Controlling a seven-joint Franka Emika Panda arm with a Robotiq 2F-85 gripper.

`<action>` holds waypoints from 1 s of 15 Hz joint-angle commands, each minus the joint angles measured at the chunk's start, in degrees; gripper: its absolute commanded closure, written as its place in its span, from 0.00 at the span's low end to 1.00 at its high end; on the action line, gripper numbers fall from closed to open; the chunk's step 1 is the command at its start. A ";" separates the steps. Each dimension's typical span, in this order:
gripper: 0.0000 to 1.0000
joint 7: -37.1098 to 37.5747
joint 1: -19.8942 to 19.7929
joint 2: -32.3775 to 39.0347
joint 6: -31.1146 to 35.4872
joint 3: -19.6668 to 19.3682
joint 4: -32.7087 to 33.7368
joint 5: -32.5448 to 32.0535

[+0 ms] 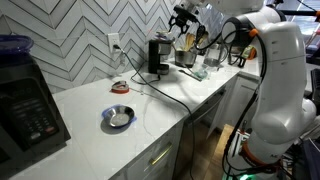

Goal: Remove the lunchbox from on top of the coffee maker and put it on the table

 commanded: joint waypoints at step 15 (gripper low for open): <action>0.98 2.14 -0.60 4.51 -8.10 0.74 7.08 -1.46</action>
